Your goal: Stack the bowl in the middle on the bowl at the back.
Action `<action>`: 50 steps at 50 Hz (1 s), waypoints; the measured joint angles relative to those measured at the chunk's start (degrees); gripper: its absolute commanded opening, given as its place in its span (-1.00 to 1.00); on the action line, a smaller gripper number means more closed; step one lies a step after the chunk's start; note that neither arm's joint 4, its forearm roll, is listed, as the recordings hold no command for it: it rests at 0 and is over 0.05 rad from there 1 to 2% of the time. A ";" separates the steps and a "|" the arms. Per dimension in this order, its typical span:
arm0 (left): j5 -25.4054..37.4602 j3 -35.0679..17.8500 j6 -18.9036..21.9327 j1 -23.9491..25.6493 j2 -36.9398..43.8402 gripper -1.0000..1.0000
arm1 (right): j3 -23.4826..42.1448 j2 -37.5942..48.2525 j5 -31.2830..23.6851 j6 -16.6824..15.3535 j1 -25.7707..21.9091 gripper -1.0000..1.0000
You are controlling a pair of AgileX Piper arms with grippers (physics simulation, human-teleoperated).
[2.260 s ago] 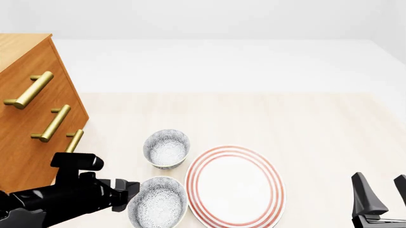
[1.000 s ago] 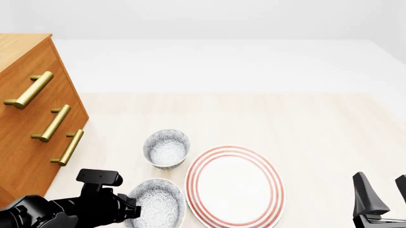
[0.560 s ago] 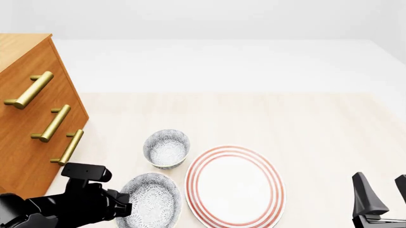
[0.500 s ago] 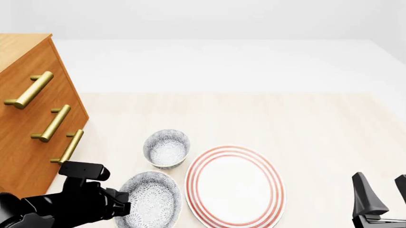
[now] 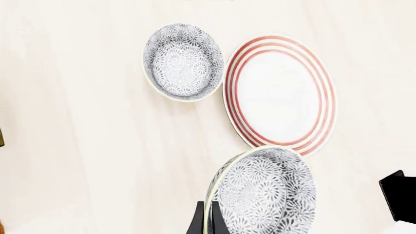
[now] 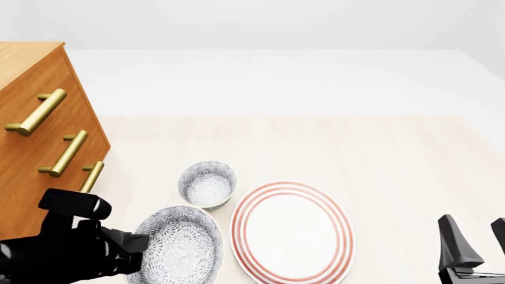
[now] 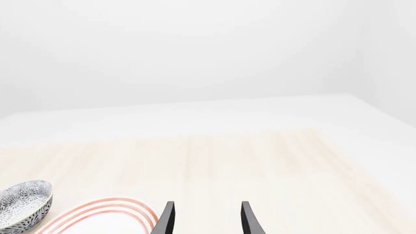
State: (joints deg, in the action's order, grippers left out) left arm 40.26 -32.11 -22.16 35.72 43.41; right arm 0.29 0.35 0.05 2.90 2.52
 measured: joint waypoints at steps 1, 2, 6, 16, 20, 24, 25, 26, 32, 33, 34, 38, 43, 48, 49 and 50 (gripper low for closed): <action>0.62 -0.36 0.01 0.16 -0.31 -1.00 | 0.00 -0.01 0.00 0.06 0.00 1.00; 1.22 -0.71 0.01 0.32 -0.60 -1.00 | 0.00 -0.03 -0.01 0.11 0.01 1.00; 3.57 -2.09 -0.05 1.14 -1.72 -1.00 | 0.01 -0.08 -0.02 0.34 0.03 1.00; 8.19 -5.03 -0.48 3.46 -3.72 -1.00 | 0.06 -0.18 -0.03 0.93 0.13 1.00; 9.34 -5.44 -0.95 4.64 -4.44 -1.00 | 0.06 -0.20 0.00 1.12 0.14 1.00; 10.16 -5.50 -1.35 5.77 -5.12 -1.00 | 0.07 -0.21 0.02 1.27 0.14 1.00; 10.35 -5.49 -1.45 6.03 -5.28 -1.00 | 0.07 -0.22 0.02 1.31 0.14 1.00; 10.54 -5.50 -1.51 6.30 -5.43 -1.00 | 0.07 -0.22 0.03 1.34 0.13 1.00; 11.52 -5.65 -2.13 8.05 -6.11 -1.00 | 0.09 -0.24 0.05 1.50 0.15 1.00; 11.60 -5.63 -2.35 8.45 -6.19 -1.00 | 0.09 -0.24 0.06 1.53 0.15 1.00; 11.67 -5.60 -2.55 8.82 -6.26 -1.00 | 0.10 -0.24 0.06 1.55 0.15 1.00; 11.67 -5.19 -3.53 10.45 -6.42 -1.00 | 0.11 -0.25 0.07 1.63 0.16 1.00; 11.15 -4.02 -5.10 12.64 -6.52 -1.00 | 0.13 -0.27 0.09 1.76 0.17 1.00; 10.60 -2.74 -6.53 14.50 -6.64 -1.00 | 0.14 -0.27 0.10 1.89 0.15 1.00; 10.49 -2.50 -6.81 14.86 -6.65 -1.00 | 0.14 -0.28 0.10 1.91 0.15 1.00; 10.39 -2.28 -7.06 15.18 -6.66 -1.00 | 0.15 -0.28 0.11 1.94 0.15 1.00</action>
State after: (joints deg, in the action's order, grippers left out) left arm 50.65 -34.39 -29.22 50.90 36.75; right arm 0.44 0.07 0.16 4.84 2.66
